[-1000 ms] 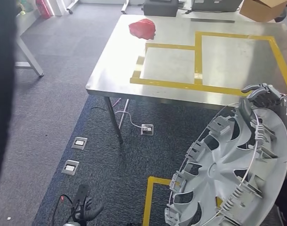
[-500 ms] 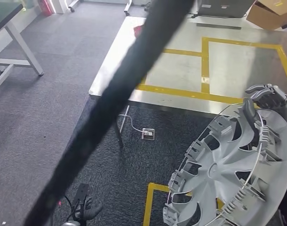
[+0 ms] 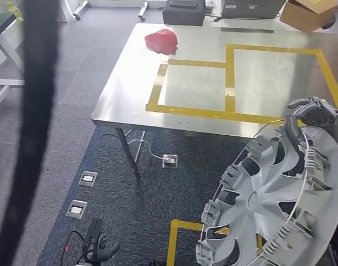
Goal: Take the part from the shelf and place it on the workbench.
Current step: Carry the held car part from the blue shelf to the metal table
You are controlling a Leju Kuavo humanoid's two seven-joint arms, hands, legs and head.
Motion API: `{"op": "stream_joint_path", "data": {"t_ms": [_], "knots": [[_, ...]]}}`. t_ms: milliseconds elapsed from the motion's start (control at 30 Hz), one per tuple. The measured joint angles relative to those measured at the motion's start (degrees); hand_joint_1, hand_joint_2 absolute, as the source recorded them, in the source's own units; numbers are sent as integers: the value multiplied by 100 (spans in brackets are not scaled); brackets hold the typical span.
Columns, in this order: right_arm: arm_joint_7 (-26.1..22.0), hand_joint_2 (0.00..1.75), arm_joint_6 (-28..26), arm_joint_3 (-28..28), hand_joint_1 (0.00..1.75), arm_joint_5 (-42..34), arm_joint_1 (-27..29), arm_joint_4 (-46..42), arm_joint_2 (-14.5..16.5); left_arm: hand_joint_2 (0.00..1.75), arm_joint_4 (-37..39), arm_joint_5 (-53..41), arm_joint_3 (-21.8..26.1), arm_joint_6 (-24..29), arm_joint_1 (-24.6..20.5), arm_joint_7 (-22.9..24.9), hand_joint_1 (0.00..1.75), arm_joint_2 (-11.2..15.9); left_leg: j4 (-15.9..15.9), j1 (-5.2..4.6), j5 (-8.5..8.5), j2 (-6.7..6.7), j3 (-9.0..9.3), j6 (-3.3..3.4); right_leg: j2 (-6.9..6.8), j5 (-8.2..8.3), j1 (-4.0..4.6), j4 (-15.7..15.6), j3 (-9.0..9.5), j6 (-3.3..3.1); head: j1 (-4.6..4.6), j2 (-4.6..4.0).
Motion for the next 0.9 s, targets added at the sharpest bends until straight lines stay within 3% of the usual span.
{"op": "stream_joint_path", "data": {"t_ms": [67,167,233,333,367,400,433,500,533,567,667,733,767,833,867,900], "knots": [[-2,175,0,2,175,-2,-8,0,0,175,0,2,0,0,-5,-4,0,17,-562,-28,184,-3,220,46,6,-64,17,-3,31,45,3,0],[-15,175,0,2,175,-15,-17,-3,-1,175,-1,14,0,2,0,-19,0,23,-678,-31,109,-5,277,94,8,-124,18,-34,47,128,11,0],[-26,175,-4,-2,175,-19,-27,-11,-5,175,-1,20,1,5,10,-36,0,25,-731,-3,74,-2,367,152,-6,-270,11,209,-36,183,26,0],[24,175,-49,-2,175,3,-22,-28,-14,175,-1,12,2,5,18,-49,0,31,-750,8,-12,-1,491,213,-17,-701,-10,1391,-643,243,47,0],[72,175,-85,-3,175,31,-9,-33,-21,175,-1,-4,2,3,26,-44,0,30,-748,9,-47,-3,531,214,-17,-743,-18,1697,-848,257,48,0],[134,175,-128,-7,175,62,3,-40,-34,175,-1,-26,2,-3,36,-28,0,23,-745,11,-86,-6,580,210,-18,-667,-26,1794,-964,268,50,0],[197,175,-174,-14,175,94,15,-59,-56,175,-1,-49,1,-11,44,-2,0,10,-740,13,-130,-11,640,202,-20,-464,-36,1642,-961,272,51,0],[322,175,-231,-43,175,132,39,-126,-115,175,-1,-69,0,-24,47,56,0,-33,-728,17,-229,-25,766,167,-29,86,-49,870,-713,264,56,-1],[385,175,-241,-56,175,143,46,-165,-146,175,-1,-63,0,-26,42,81,0,-60,-709,10,-273,-32,802,139,-35,259,-39,499,-559,252,61,-1],[444,175,-234,-66,175,147,50,-203,-173,175,-1,-49,0,-26,39,95,0,-85,-695,3,-302,-33,812,110,-37,328,-29,253,-454,224,62,-1],[579,175,-189,-70,175,159,46,-296,-231,175,-1,1,1,-24,48,113,0,-159,-682,-5,-336,-13,792,41,-11,264,-15,77,-363,123,47,0],[667,175,-173,-73,175,203,20,-361,-261,175,-1,19,2,-21,56,110,0,-203,-489,3,-437,-1,724,-18,-6,249,-36,23,-298,65,35,0],[729,175,-175,-73,175,236,0,-401,-274,175,-1,20,2,-20,57,109,0,-221,-205,11,-557,1,582,-52,-11,236,-47,-1,-262,34,28,0],[854,175,-188,-64,175,287,-27,-475,-299,175,-1,15,2,-22,64,110,0,-254,628,25,-846,4,100,-101,-17,197,-42,-9,-226,-13,13,0],[903,175,-191,-57,175,298,-29,-502,-310,175,-1,12,1,-24,72,114,0,-267,978,29,-920,4,-137,-113,-15,175,-38,-9,-205,-25,8,-1],[936,175,-192,-50,175,303,-27,-525,-319,175,-1,11,1,-25,83,119,0,-277,1129,31,-877,4,-284,-115,-9,147,-36,-9,-173,-29,5,-1]]}}
